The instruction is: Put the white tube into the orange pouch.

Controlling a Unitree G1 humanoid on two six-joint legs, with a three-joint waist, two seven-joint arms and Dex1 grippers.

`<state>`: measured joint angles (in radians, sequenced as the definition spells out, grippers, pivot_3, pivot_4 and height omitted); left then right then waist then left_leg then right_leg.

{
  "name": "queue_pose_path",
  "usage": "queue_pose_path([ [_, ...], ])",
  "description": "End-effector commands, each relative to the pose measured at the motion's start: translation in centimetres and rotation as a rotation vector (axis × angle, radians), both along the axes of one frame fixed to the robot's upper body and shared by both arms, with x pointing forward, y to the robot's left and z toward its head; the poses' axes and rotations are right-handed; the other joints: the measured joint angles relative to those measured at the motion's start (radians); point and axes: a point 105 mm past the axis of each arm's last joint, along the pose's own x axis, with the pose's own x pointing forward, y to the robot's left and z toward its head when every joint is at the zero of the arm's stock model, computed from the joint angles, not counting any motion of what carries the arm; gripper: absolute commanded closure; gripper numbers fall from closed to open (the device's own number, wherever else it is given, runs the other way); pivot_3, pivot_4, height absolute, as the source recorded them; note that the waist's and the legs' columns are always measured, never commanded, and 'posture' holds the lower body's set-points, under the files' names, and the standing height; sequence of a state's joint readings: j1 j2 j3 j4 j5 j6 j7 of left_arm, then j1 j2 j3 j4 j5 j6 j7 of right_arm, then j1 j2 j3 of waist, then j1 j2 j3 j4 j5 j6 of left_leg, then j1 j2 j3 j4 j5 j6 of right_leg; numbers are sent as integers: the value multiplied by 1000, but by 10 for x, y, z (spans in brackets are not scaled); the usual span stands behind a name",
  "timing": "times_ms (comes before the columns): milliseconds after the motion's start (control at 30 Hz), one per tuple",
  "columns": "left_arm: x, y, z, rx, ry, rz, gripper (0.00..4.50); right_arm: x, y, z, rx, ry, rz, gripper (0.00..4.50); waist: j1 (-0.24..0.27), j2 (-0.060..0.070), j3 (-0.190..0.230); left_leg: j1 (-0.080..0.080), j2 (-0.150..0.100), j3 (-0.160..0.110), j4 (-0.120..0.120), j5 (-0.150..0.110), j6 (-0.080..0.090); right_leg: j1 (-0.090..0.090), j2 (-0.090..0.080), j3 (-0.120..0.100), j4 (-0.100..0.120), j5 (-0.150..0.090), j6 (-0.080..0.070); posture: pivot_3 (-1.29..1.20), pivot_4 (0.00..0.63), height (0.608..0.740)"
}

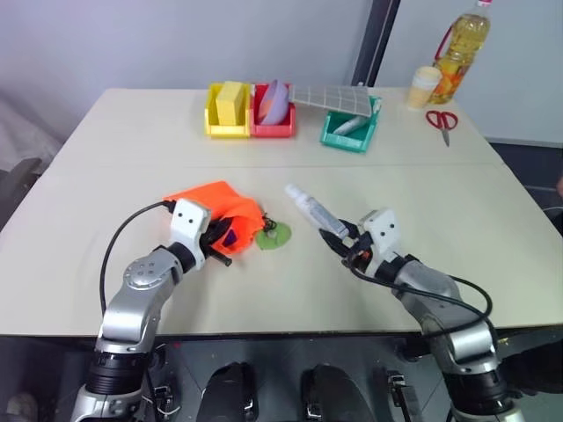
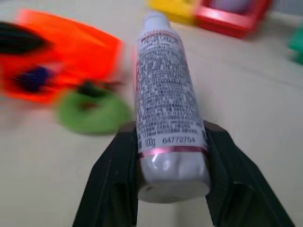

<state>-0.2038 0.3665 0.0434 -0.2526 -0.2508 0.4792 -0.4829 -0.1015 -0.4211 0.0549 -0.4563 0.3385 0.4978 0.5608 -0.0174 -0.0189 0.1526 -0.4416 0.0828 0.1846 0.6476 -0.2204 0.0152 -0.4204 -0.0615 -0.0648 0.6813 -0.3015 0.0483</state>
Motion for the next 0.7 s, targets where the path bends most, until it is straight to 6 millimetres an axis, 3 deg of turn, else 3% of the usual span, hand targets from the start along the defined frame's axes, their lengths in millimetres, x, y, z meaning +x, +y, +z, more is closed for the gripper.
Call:
queue_pose_path([
  [33,0,-1,13,-12,-45,-11,4500,-20,16,13,9,-15,143,3296,1,0,0,0,0,0,0,0,0,0,0,0,0,0,0,0,150,740],
  [200,-2,-3,16,-18,-50,-23,4500,-24,29,2,-53,25,196,3296,1,0,0,0,0,0,1,0,0,0,-1,0,0,0,-1,0,150,740],
  [333,-4,-7,18,-19,-56,-45,4500,-16,43,-10,-89,47,183,3296,0,0,0,0,0,0,1,0,0,0,-1,0,0,0,-1,0,150,740],
  [700,-12,-15,24,-17,-66,-102,4500,14,64,-15,-70,94,92,3296,0,-1,0,-1,0,0,1,0,0,-1,-1,0,0,0,-1,0,150,740],
])
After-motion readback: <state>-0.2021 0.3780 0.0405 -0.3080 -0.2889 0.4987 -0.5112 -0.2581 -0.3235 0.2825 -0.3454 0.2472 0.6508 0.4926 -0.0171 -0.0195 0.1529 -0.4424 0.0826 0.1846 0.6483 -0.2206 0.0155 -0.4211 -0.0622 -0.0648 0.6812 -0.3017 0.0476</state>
